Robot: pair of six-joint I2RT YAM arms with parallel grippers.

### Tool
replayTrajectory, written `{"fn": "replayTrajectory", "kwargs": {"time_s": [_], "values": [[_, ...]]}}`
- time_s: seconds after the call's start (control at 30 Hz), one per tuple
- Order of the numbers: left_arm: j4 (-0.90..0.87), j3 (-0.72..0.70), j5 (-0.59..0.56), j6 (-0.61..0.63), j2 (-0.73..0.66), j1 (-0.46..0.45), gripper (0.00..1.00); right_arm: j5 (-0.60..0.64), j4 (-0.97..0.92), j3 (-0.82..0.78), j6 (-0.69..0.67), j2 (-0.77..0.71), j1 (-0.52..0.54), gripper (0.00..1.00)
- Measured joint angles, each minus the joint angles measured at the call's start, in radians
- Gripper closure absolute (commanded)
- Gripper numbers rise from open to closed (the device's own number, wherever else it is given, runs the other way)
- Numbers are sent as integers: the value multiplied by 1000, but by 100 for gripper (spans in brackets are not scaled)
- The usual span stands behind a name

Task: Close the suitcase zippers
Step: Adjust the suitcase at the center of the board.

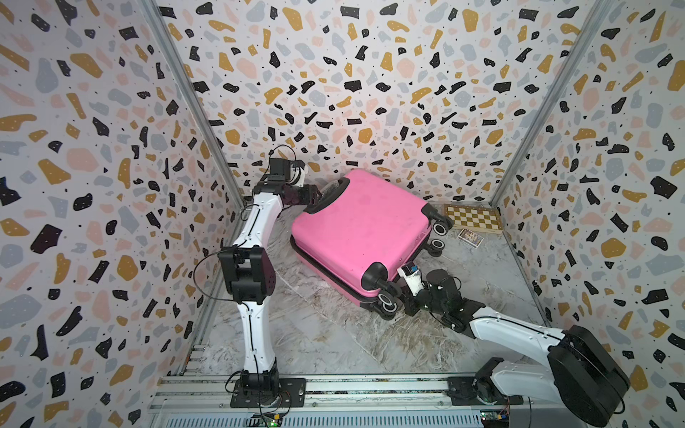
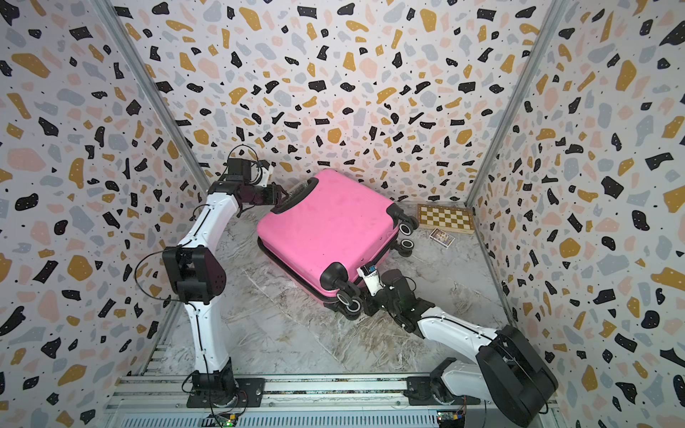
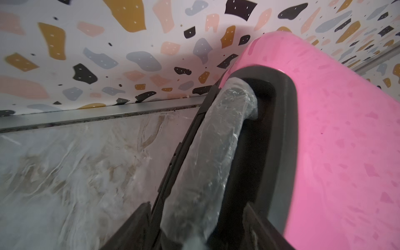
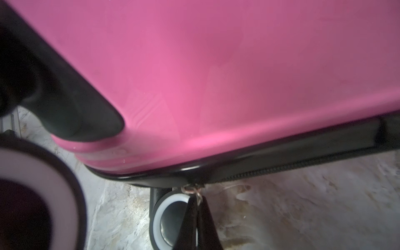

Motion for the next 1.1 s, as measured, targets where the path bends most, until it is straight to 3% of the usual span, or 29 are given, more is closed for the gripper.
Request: {"fn": "replayTrajectory", "kwargs": {"time_s": [0.13,0.3,0.5,0.6,0.83,0.9,1.1], "values": [[-53,126,26,48,113,2,37,17,-24,3,-2,-10,0,100],[-114,173,33,159,132,2,38,35,-64,23,-24,-12,0,100],[-163,150,13,293,109,-3,68,71,-106,40,-62,-12,0,100],[-150,52,-62,323,39,-11,72,90,-118,44,-69,-12,-3,100],[-63,-376,-211,285,-261,40,72,100,-132,44,-72,-10,-47,100],[-78,-457,-254,258,-331,63,64,87,-119,46,-76,-6,-67,100],[-159,-578,-359,194,-463,108,26,-55,-82,52,-91,35,-143,100]]}}
